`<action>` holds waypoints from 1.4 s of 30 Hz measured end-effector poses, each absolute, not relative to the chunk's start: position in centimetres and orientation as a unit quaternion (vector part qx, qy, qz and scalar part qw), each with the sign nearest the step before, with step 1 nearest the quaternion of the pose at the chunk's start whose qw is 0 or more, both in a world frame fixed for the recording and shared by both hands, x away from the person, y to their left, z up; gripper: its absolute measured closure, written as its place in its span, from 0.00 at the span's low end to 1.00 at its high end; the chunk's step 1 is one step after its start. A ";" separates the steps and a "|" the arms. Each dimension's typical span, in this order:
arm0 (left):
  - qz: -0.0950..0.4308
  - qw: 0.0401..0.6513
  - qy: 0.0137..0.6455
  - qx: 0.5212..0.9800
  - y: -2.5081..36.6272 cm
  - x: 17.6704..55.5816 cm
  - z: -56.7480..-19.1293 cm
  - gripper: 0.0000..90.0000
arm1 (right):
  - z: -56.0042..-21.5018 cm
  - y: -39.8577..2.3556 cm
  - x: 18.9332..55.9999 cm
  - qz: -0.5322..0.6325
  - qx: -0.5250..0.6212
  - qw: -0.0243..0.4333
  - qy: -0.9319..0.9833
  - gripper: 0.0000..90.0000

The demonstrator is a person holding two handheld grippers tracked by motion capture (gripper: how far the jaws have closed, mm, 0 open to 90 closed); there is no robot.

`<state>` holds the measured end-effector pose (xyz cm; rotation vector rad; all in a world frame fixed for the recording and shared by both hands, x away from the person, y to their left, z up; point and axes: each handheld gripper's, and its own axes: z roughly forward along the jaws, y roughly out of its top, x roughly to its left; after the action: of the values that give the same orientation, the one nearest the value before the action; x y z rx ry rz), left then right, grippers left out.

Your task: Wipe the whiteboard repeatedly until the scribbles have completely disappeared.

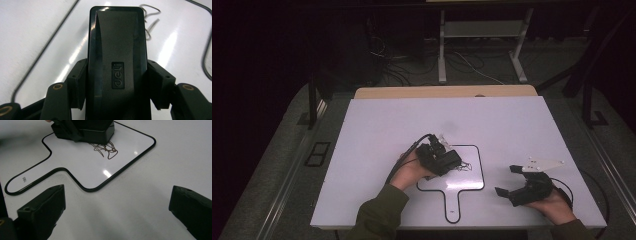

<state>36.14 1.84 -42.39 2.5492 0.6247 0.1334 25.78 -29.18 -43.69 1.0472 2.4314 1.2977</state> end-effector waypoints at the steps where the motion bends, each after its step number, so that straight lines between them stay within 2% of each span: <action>1: 0.051 0.253 0.230 0.938 1.8 36.5 -42.4 0.44 | -43.7 -29.2 25.8 0.438 0.354 0.097 0.821 0.00; 7: 0.056 0.254 0.243 0.935 1.5 37.9 -42.4 0.44 | -43.8 -29.2 25.8 0.439 0.354 0.096 0.820 0.00; 19: 0.047 0.251 0.205 0.945 -0.2 36.0 -42.4 0.44 | -43.8 -29.2 25.8 0.438 0.354 0.095 0.821 0.00; 30: 0.054 0.253 0.245 0.934 0.6 39.1 -42.4 0.43 | -43.8 -29.3 25.9 0.437 0.356 0.096 0.820 0.00; 42: 0.041 0.253 0.199 0.946 -1.3 36.0 -42.4 0.43 | -43.8 -29.3 25.8 0.437 0.355 0.096 0.821 0.00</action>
<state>35.98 -1.26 -42.40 2.5713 0.5419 0.1116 25.80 -29.26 -43.75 1.0511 2.4318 1.2960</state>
